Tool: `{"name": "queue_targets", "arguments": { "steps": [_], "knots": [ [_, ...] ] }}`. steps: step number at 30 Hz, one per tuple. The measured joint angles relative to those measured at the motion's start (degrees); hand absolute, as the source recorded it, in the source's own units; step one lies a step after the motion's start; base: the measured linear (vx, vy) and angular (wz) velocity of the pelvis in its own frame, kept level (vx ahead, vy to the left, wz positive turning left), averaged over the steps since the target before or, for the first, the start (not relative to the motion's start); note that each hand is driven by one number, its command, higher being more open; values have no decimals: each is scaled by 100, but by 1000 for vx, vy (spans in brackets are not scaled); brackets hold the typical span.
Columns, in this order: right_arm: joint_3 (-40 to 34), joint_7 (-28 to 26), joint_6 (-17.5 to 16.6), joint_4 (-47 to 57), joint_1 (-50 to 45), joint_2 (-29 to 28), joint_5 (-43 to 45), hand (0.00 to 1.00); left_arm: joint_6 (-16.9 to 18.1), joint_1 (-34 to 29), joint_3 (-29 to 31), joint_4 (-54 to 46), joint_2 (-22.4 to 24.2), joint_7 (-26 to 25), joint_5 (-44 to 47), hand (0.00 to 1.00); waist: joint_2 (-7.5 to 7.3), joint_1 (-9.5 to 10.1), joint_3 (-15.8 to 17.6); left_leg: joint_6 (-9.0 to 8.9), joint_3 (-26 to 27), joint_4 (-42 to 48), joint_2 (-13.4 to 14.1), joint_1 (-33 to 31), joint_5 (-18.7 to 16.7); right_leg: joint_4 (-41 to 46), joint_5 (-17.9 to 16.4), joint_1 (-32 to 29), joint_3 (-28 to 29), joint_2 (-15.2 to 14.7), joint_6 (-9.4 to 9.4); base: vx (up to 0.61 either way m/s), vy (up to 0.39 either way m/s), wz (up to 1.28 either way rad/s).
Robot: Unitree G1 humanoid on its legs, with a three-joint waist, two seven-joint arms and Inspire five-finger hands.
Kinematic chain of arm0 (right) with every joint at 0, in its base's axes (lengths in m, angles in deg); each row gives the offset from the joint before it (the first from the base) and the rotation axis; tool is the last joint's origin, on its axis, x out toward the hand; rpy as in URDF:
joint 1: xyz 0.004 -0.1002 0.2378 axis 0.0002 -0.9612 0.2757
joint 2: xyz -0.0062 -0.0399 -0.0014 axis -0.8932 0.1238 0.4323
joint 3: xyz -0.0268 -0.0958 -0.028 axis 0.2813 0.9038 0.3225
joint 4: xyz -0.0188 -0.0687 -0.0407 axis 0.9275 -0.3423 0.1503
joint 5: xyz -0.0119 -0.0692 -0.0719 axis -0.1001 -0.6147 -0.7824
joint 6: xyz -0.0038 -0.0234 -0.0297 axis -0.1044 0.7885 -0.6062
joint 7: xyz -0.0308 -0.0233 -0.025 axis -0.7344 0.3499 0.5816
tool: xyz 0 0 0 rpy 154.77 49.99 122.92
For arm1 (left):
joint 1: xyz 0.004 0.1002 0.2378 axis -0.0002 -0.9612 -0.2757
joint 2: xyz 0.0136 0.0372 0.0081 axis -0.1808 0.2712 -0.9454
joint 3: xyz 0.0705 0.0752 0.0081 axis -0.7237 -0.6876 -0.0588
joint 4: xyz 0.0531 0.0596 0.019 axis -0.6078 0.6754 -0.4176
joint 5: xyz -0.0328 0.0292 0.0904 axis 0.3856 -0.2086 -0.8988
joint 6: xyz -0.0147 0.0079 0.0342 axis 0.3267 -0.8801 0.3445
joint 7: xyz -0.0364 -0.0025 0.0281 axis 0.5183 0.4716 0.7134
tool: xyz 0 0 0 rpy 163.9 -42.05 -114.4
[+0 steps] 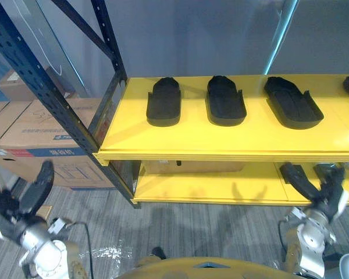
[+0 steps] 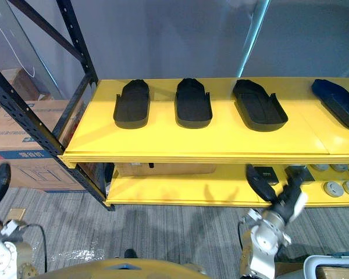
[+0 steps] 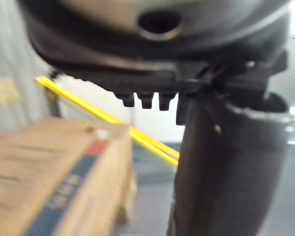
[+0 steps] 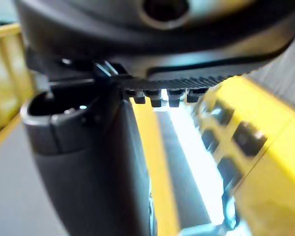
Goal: Walk over and take three plastic housings, then place them on the shelf
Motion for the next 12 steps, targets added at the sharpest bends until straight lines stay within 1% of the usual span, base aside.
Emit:
{"name": "queue_targets", "arguments": {
  "steps": [1, 2, 3, 4, 6, 7, 8, 9, 10, 12],
  "knots": [
    [-285, 61, 167, -516, -16, 0, 76, 100, -179, 1, 238, 851, 12, 312, 427, 100, 10, 5, -25, -17, 26, -2, -6, 64, -42, 1, 0, 50, 2, -12, 5, 96, 22, -11],
    [-429, 90, 276, -897, -69, 4, 88, 100, -313, -20, 319, 1425, 20, 528, 716, 100, 3, 22, -25, -31, 64, -2, -6, 119, -72, 1, -1, 88, 19, -17, 6, 105, 25, -15],
    [-461, 85, 401, -1326, -152, -3, 203, 100, -604, -51, 354, 2160, 26, 817, 933, 100, 1, 31, -21, -49, 99, -3, -6, 188, -116, 0, -4, 139, 31, -21, 6, 74, 22, -13],
    [-453, 75, 587, -1751, -177, -48, 312, 100, -903, -64, 332, 2990, 61, 1215, 901, 100, -23, 19, -16, -41, 102, -4, -24, 229, -135, 51, -73, 156, 24, -54, 31, 34, 25, -6],
    [-460, -27, 677, -2167, -157, -51, 327, 100, -1164, -31, 211, 3487, 82, 1538, 870, 100, -48, 28, -8, -75, 91, -4, -34, 252, -165, 121, -109, 145, 20, -80, 37, -14, 16, 1],
    [-462, -280, 740, -2618, -97, -53, 425, 100, -1393, -7, 74, 3837, 85, 1852, 684, 100, -73, 54, -9, -67, 85, -5, -43, 286, -172, 134, -140, 144, 8, -92, 40, -48, 25, 3],
    [-462, -601, 832, -2963, -20, -69, 413, 100, -1601, 2, -32, 4050, 77, 2179, 490, 100, -112, 62, 22, -53, 73, -5, -50, 298, -180, 167, -227, 137, -10, -115, 86, -49, 29, 3],
    [-457, -752, 873, -3108, 16, -72, 407, 100, -1672, 14, -81, 4128, 74, 2324, 412, 100, -105, 57, 26, -50, 64, -6, -53, 303, -182, 194, -260, 134, -15, -126, 64, -25, 11, 6],
    [-447, -972, 919, -3289, 60, -77, 394, 100, -1763, 40, -148, 4227, 64, 2539, 411, 100, -128, 49, 27, -50, 53, -6, -62, 303, -182, 199, -282, 139, -30, -136, 77, -8, 15, 6],
    [-416, -1592, 1097, -3588, 169, -60, 172, 100, -1996, 137, -348, 4338, -9, 3045, 295, 100, -123, 29, 32, -47, 52, -6, -86, 297, -183, 190, -273, 140, -55, -158, 99, -10, 22, 5]
  ]
}}
